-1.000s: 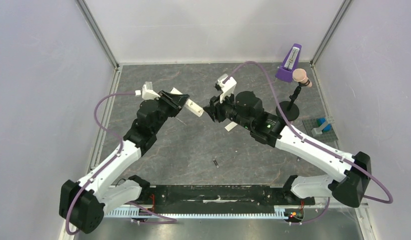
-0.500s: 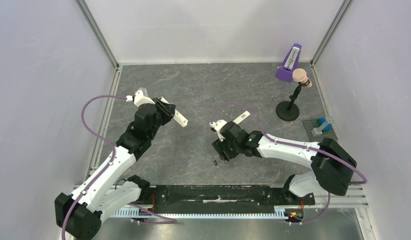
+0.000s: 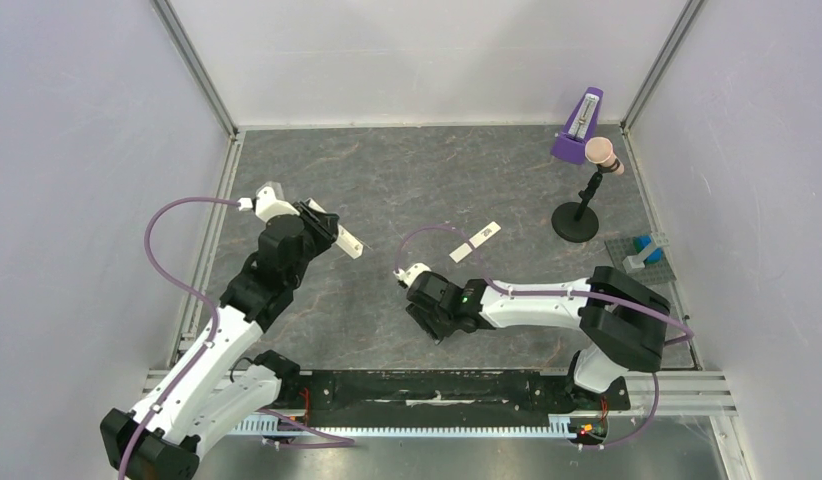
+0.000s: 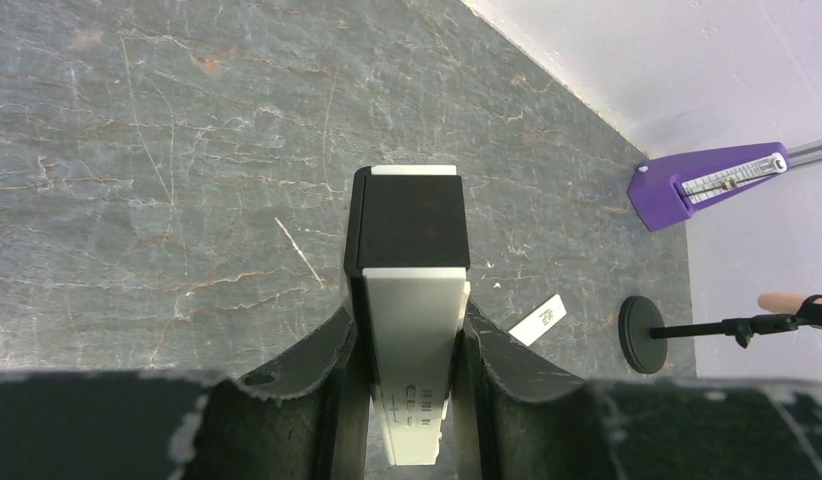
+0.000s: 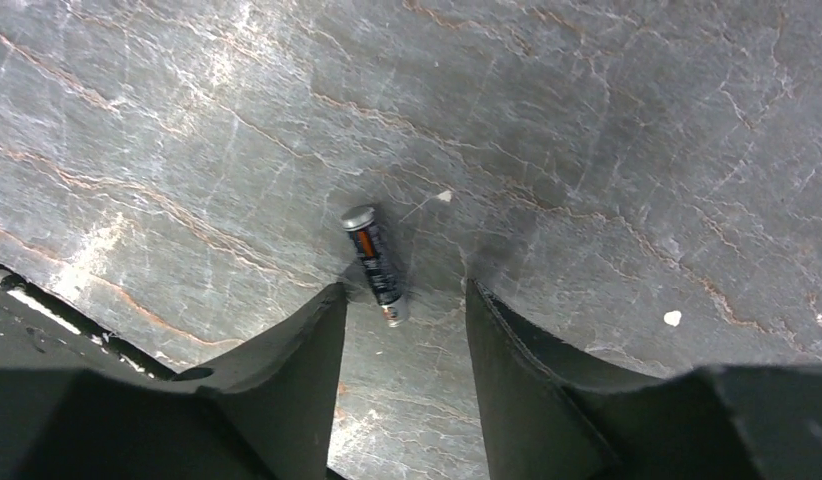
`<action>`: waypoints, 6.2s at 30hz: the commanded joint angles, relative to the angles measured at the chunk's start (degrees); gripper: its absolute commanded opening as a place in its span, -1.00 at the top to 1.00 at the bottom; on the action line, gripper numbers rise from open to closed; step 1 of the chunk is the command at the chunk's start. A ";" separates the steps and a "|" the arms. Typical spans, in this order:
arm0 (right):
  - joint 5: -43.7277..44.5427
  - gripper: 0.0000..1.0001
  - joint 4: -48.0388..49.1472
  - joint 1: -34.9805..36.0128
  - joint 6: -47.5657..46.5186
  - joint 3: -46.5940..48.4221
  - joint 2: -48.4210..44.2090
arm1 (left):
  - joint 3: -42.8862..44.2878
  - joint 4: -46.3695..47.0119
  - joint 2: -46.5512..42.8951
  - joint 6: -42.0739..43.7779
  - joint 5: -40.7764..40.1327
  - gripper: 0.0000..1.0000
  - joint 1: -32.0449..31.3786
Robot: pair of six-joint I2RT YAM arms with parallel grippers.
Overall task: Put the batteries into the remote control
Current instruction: Pick up the battery from the center of the board, then load the battery into the remote control.
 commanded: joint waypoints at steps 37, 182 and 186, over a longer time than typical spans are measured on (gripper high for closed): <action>2.79 0.69 20.04 -2.61 -4.60 -3.90 -34.94 | -6.57 45.28 18.02 -7.31 57.85 0.96 1.30; 2.08 -0.32 35.26 -15.63 37.84 -9.17 -40.96 | -1.56 51.06 25.16 -47.93 52.35 0.96 2.28; 0.67 -0.26 35.04 -15.85 38.26 -8.58 -39.17 | -1.60 50.64 24.76 -47.59 52.37 0.96 2.26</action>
